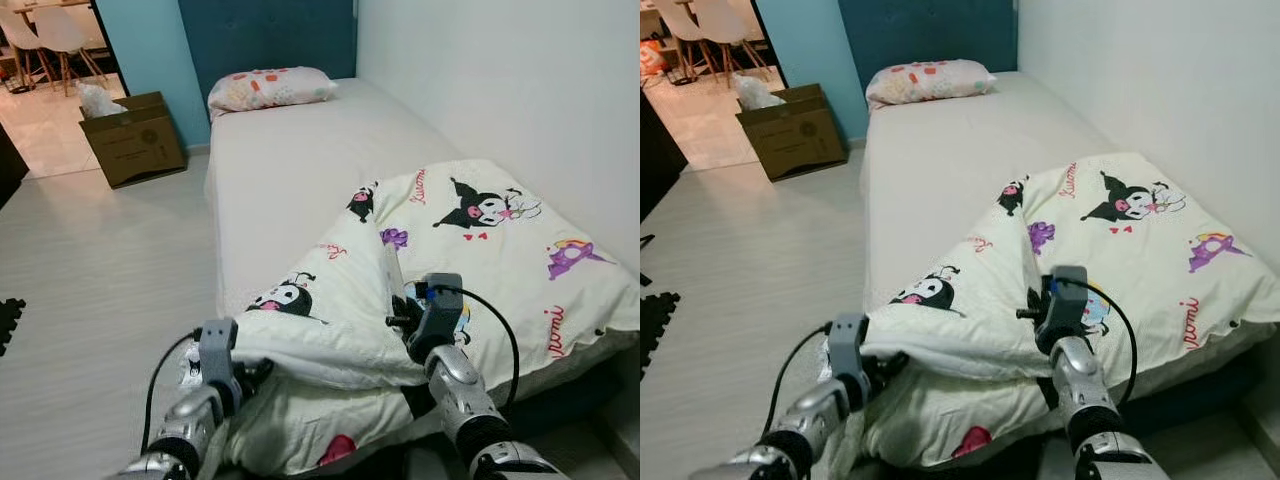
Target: Clean up the room
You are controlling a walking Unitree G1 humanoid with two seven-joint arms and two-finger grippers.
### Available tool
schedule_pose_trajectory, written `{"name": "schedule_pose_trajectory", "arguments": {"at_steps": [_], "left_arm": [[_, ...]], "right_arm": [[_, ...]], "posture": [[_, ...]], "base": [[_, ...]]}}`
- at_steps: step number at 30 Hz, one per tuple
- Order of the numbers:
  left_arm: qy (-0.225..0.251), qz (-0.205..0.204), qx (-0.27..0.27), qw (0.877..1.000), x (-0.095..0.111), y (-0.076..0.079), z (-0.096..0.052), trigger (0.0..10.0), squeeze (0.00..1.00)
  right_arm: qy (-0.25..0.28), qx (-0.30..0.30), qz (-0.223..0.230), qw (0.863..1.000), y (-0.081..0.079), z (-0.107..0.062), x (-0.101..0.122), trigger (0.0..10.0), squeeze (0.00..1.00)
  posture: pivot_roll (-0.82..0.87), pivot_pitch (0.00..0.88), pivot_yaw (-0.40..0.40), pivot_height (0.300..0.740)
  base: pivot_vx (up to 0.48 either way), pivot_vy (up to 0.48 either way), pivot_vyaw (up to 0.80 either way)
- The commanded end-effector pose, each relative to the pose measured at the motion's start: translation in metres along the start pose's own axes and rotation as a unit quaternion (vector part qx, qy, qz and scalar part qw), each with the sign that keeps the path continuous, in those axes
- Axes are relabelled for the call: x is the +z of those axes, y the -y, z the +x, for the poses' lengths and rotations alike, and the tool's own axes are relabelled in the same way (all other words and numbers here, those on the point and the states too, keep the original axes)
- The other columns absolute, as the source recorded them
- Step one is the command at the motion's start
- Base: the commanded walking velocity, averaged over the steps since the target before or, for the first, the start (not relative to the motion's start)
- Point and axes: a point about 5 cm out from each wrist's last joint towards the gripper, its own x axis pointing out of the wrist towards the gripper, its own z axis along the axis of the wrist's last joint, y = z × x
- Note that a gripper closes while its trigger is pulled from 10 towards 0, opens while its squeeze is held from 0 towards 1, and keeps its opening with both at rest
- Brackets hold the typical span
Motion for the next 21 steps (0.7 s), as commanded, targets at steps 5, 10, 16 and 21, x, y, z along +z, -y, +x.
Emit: {"name": "schedule_pose_trajectory", "arguments": {"at_steps": [5, 10, 16, 21], "left_arm": [[-0.005, -0.01, 0.118, 0.993, 0.005, -0.04, -0.015, 10.0, 0.0], [-0.067, -0.007, 0.125, 0.99, -0.029, -0.042, -0.026, 10.0, 0.0], [-0.199, 0.011, 0.08, 0.977, -0.095, -0.031, -0.051, 10.0, 0.0], [-0.329, 0.064, 0.026, 0.942, -0.153, -0.022, -0.087, 10.0, 0.0]], "right_arm": [[-0.028, 0.014, 0.029, 0.999, -0.006, -0.009, -0.022, 0.0, 0.0], [-0.036, 0.012, 0.027, 0.999, -0.004, -0.012, -0.026, 0.0, 0.0], [-0.04, 0.007, 0.022, 0.999, 0.0, -0.013, -0.027, 0.0, 0.0], [-0.046, -0.001, 0.018, 0.999, 0.002, -0.014, -0.028, 0.0, 0.0]], "posture": [[-0.02, 0.0, 0.054, 0.643], [-0.02, 0.0, 0.052, 0.658], [-0.02, 0.0, 0.052, 0.678], [-0.03, 0.0, 0.057, 0.698]], "base": [[0.0, 0.0, 0.0], [0.0, 0.0, 0.0], [0.0, 0.0, 0.0], [0.0, 0.0, 0.0]]}}
